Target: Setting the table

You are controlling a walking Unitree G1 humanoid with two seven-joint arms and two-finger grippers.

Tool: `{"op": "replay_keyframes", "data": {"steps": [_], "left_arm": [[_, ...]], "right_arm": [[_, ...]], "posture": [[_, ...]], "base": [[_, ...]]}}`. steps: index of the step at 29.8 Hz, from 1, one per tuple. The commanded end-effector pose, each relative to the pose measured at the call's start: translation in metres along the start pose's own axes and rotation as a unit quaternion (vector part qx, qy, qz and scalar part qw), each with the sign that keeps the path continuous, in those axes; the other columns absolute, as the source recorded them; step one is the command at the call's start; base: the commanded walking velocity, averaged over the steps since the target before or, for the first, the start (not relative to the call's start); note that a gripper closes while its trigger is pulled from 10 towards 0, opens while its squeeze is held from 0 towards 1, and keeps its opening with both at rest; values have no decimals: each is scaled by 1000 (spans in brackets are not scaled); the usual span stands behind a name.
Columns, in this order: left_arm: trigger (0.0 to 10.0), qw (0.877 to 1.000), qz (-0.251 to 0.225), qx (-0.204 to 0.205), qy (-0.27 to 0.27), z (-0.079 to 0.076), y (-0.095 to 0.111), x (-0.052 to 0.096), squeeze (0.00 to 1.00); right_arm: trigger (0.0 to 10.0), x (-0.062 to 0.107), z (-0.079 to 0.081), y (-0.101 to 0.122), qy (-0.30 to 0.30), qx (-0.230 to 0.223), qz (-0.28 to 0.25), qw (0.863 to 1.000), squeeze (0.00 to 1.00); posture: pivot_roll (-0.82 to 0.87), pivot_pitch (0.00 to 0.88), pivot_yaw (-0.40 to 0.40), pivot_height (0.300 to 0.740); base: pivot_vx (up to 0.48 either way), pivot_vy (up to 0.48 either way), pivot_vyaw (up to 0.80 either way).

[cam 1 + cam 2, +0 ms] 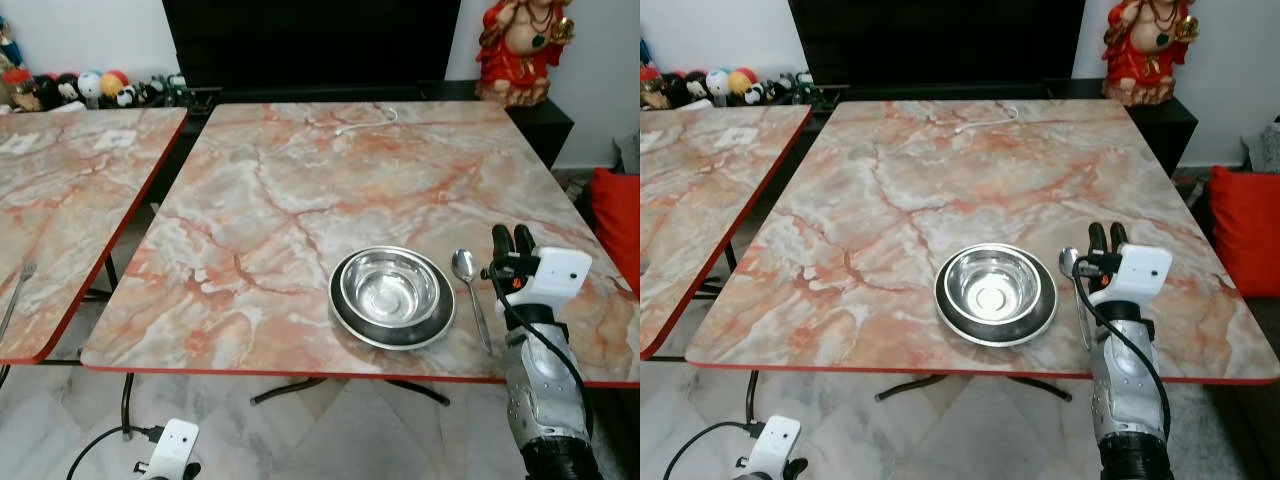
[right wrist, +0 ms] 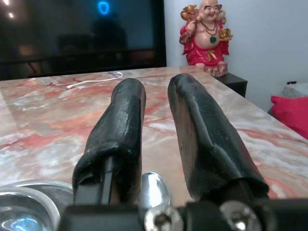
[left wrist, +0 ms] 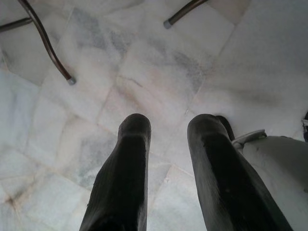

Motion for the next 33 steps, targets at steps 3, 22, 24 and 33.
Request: {"op": "replay_keyframes", "data": {"steps": [3, 22, 24, 33], "left_arm": [[10000, 1000, 18, 6, 10, 10, -12, 3, 0], [10000, 1000, 28, 1, 12, 12, -20, 5, 0], [10000, 1000, 28, 1, 10, 10, -20, 5, 0], [10000, 999, 29, 3, 16, 19, -23, 8, 0]], "right_arm": [[10000, -5, 4, 13, 5, 1, -24, 1000, 0], [10000, -4, 16, 18, 27, 9, -37, 999, 0], [10000, -4, 17, 18, 28, 11, -40, 999, 0], [10000, -6, 20, 21, 30, 5, -43, 999, 0]], "posture": [[28, 0, 18, 740], [33, 0, 20, 740], [33, 0, 19, 740], [34, 0, 17, 740]], "base": [[0, 461, 0], [0, 464, 243], [0, 465, 0], [0, 465, 0]]}}
Point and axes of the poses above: a point about 5 cm out from each wrist's last joint towards the gripper, its own x axis pointing back from the gripper into the wrist, its own y axis along the axis of the wrist's last joint, z = x × y, the point moved 6 cm from there along -x, pointing out of the wrist towards the gripper, and after that the axes turned 15 degrees about x, right-handed, at the moved point
